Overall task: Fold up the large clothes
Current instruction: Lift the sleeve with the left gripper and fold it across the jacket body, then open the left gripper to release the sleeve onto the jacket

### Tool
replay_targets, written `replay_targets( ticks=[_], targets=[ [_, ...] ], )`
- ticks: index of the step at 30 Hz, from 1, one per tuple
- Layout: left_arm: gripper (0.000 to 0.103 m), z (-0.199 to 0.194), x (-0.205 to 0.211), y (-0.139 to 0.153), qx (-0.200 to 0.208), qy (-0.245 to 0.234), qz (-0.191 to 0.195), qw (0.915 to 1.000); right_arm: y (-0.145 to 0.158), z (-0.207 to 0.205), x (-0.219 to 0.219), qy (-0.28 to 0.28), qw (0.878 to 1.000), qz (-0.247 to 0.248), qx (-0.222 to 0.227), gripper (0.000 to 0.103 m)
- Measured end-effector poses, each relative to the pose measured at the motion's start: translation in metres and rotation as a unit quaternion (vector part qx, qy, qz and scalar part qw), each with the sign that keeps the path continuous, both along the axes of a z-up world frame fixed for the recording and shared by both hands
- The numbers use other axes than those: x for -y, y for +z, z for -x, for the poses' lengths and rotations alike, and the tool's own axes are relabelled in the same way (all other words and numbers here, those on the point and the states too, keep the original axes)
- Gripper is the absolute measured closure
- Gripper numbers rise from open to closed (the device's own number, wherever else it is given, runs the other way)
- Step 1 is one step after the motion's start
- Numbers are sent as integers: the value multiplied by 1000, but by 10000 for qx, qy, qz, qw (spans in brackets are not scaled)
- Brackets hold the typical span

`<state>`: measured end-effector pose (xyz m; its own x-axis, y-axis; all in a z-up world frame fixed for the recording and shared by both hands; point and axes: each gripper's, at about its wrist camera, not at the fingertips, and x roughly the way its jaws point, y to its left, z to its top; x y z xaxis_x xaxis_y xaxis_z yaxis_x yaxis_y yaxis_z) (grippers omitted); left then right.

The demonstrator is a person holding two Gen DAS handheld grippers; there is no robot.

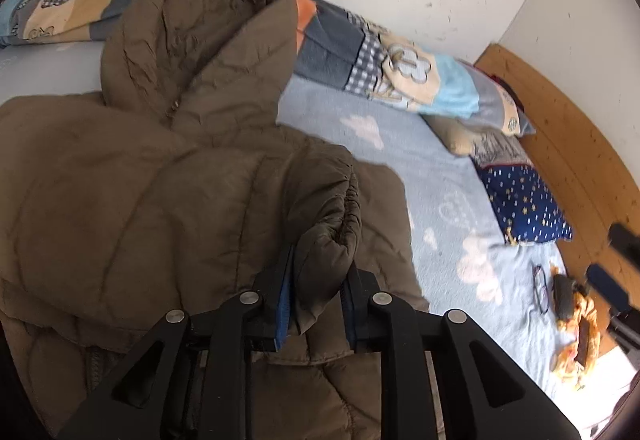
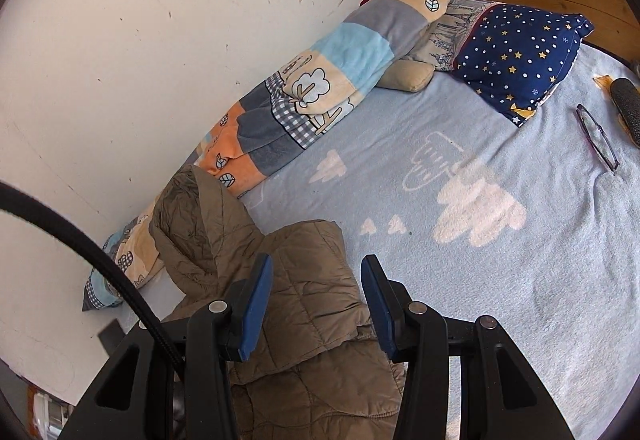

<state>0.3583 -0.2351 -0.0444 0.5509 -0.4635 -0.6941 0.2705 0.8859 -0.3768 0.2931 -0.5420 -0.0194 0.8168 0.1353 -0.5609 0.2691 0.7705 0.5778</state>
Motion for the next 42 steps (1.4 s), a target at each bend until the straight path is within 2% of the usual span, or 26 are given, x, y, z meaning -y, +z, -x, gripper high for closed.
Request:
replay_targets(
  ticks=[1,3,5,7,12,17,21,23,27,29,33,35,37,39,42],
  targets=[
    [81,1,2,-4,-44,-66,-68,9999,0,-1,-1,13,10000,-4,-7,53],
    [70,5,4,-7,-60,-206,-76,9997,-1,-2,-4,42,10000,6,-20,53],
    [46,6,4,-8,-185,-362,67,9992,0,-3,-6,79,10000,29,-22,53],
    [40,10,4,-6,-253,-484,174,9984,0,-4,-8,103,9999,48,-18,53],
    [40,29,-10,17,-8,-829,191,9964,-1,-8,-13,146,9999,65,-33,53],
    [39,28,-70,41,322,-529,9,9981,-4,-17,-27,326,9994,91,-33,53],
    [39,-1,-135,48,310,-95,-902,9954,-9,-32,-55,753,9968,257,-116,59],
    [39,-16,-168,41,214,235,-1193,9924,-16,-43,-73,1065,9934,350,-239,61],
    [39,-41,-235,10,-152,856,-1060,9906,-34,-63,-109,1531,9846,689,-490,61],
    [39,-48,-251,-8,-354,967,-1001,9896,-43,-71,-121,1652,9812,811,-590,63],
    [38,-56,-250,-30,-506,772,-1116,9895,-66,-88,-143,1830,9722,1185,-855,64],
    [36,-56,-249,-36,-551,737,-1157,9890,-83,-96,-152,1890,9654,1374,-1154,64],
    [34,-59,-252,-42,-711,769,-1032,9891,-101,-104,-157,1902,9581,1540,-1487,64],
    [33,-61,-254,-45,-773,722,-1015,9892,-117,-110,-159,1915,9535,1540,-1745,64],
    [33,-62,-257,-45,-806,683,-971,9897,-126,-113,-154,1872,9537,1367,-1916,63]
  ],
)
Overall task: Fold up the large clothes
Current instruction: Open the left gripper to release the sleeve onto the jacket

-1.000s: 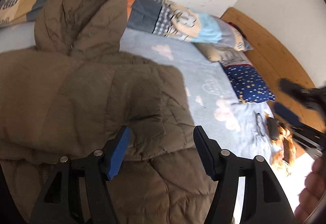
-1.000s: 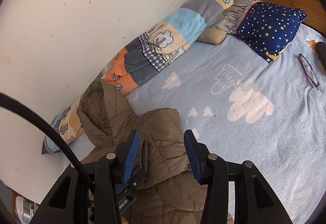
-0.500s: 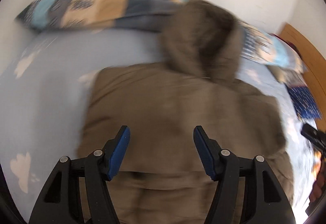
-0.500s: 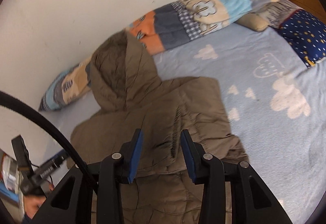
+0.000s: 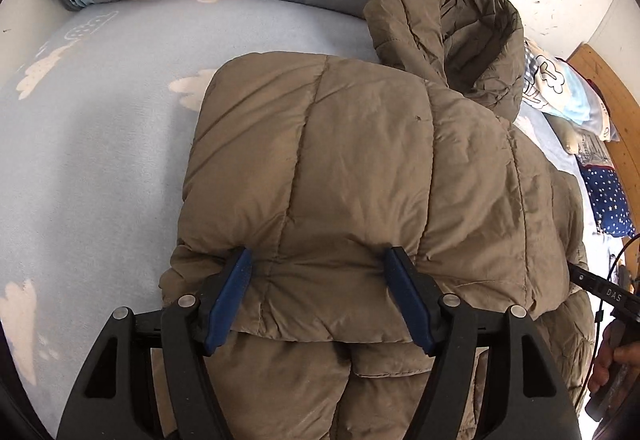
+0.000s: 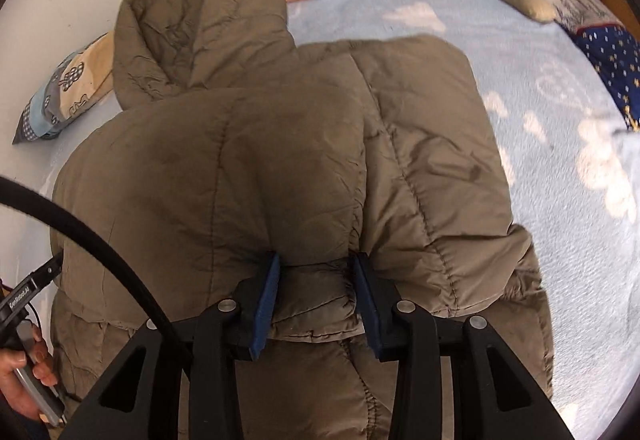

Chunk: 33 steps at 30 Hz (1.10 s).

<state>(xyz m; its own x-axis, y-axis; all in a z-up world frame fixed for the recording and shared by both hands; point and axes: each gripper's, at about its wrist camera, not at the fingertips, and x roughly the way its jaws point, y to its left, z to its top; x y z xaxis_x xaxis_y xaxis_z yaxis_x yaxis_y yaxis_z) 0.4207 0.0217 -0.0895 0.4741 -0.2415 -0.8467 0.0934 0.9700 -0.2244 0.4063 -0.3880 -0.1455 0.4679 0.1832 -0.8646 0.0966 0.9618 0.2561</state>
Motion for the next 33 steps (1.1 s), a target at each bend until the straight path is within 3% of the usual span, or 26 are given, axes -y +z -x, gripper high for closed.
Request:
replay_targets(
  ticks=[3,6,9,12,14,18,20,23,26,29,33],
  targets=[
    [33,0,-2,15,123,-18,127,9998,3,1,1,-42,10000,13,-57,63],
    [33,-6,-10,47,602,75,204,9979,23,7,3,-137,9998,12,128,63],
    [33,-16,-21,66,926,304,282,9948,56,18,1,-140,9960,411,780,62],
    [33,-32,-24,57,794,389,405,9953,69,20,-2,-121,9908,478,1262,62],
    [33,-40,-21,43,598,406,215,9972,58,13,-1,-65,9917,361,1232,62],
    [31,-50,-19,12,120,394,-88,9991,32,-3,6,-202,9969,74,762,62],
    [29,-50,-18,9,116,430,-149,9989,20,-11,5,-122,9989,79,452,60],
    [29,-48,-19,17,193,436,-193,9987,18,-14,3,-137,9991,105,383,58],
    [29,-41,-17,33,358,373,-146,9986,33,-11,1,-197,9978,274,571,58],
    [29,-28,-2,52,600,143,-48,9981,63,0,-12,-9,9926,514,1099,58],
    [29,-11,31,61,689,-426,-69,9967,71,10,-31,450,9914,27,1226,58]
  ],
)
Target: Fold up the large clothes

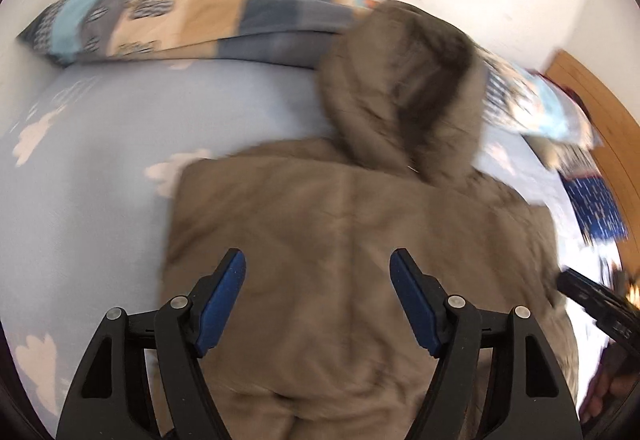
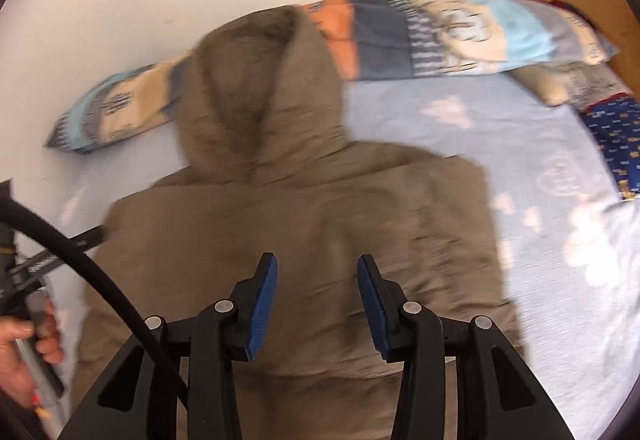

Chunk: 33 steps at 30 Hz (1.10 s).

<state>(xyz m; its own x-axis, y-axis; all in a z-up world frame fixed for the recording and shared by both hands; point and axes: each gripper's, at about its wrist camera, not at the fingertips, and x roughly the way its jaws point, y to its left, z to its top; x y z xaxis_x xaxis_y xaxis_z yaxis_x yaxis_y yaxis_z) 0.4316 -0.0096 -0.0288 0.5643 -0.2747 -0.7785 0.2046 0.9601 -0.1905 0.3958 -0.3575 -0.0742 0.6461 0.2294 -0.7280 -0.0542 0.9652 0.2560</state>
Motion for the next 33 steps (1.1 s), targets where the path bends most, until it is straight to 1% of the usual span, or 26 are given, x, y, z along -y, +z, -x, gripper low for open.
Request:
replay_targets(
  ticks=[2,4,6,13,17,19,21,23,25,26,28,33],
  targets=[
    [29,8,17,-6,-59,-309,-72,9995,-6,1,-8,176,9996,-189,-148,58],
    [29,11,26,-17,-144,-406,-250,9988,-13,0,-15,223,9993,-107,-278,58],
    [29,11,30,-26,-177,-429,-390,9982,-18,-2,-18,229,9991,-11,-361,58],
    [26,5,34,-41,-177,-461,-618,9969,-39,-13,-16,211,9974,192,-663,58],
    [25,6,34,-41,-111,-464,-628,9969,-49,-13,-21,221,9963,368,-743,58],
    [25,7,32,-37,-45,-440,-560,9975,-48,-13,-23,234,9959,450,-744,58],
    [25,9,30,-31,-20,-446,-514,9977,-47,-13,-22,225,9962,409,-740,57],
    [25,10,28,-25,5,-442,-454,9980,-40,-11,-20,198,9970,294,-686,57],
    [25,12,25,-20,4,-404,-399,9984,-29,-6,-18,239,9981,111,-552,57],
    [25,14,24,-19,-11,-392,-398,9984,-23,-3,-18,248,9986,96,-457,57],
    [25,17,23,-18,-33,-387,-433,9983,-17,1,-18,236,9989,180,-352,57],
    [25,26,20,-22,-66,-469,-619,9970,-20,6,-17,272,9983,117,-499,57]
  ],
)
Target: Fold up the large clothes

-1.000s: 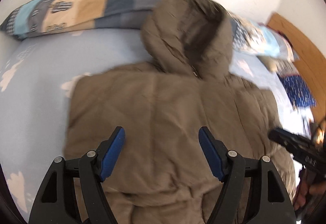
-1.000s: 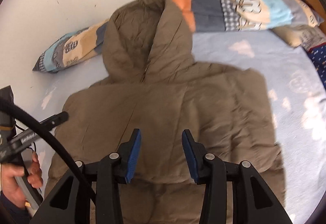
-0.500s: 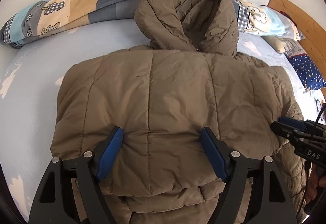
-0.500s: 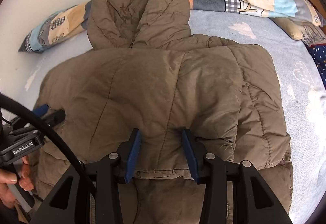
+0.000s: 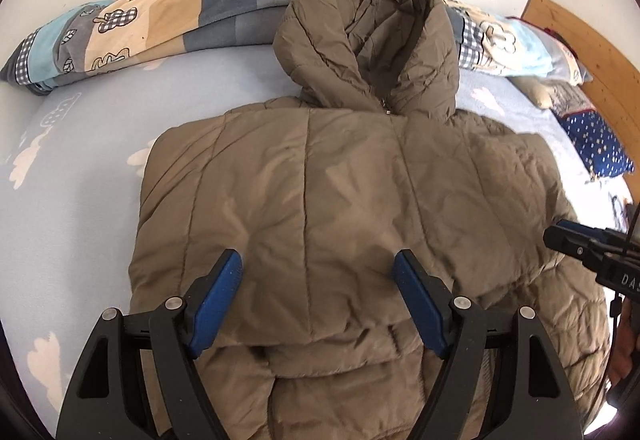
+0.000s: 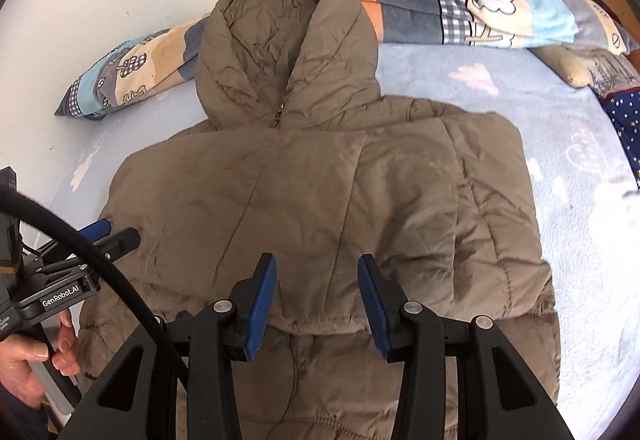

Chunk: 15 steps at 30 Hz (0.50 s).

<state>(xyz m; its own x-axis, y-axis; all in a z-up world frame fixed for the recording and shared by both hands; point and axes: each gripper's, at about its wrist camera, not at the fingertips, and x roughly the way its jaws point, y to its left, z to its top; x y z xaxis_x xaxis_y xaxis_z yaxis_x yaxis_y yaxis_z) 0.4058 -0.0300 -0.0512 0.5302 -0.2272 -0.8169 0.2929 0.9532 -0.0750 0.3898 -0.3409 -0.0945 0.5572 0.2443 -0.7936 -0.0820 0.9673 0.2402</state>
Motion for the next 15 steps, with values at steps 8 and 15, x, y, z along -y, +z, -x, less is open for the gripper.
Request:
replay_targets(
  ticks=[8,15],
  targets=[
    [25,5,2,-6,22,7,-156,9999,-20,-3,3,26,9994,61,-337,57],
    [25,28,-13,37,435,77,221,9988,12,14,7,53,9999,-108,35,57]
  ],
)
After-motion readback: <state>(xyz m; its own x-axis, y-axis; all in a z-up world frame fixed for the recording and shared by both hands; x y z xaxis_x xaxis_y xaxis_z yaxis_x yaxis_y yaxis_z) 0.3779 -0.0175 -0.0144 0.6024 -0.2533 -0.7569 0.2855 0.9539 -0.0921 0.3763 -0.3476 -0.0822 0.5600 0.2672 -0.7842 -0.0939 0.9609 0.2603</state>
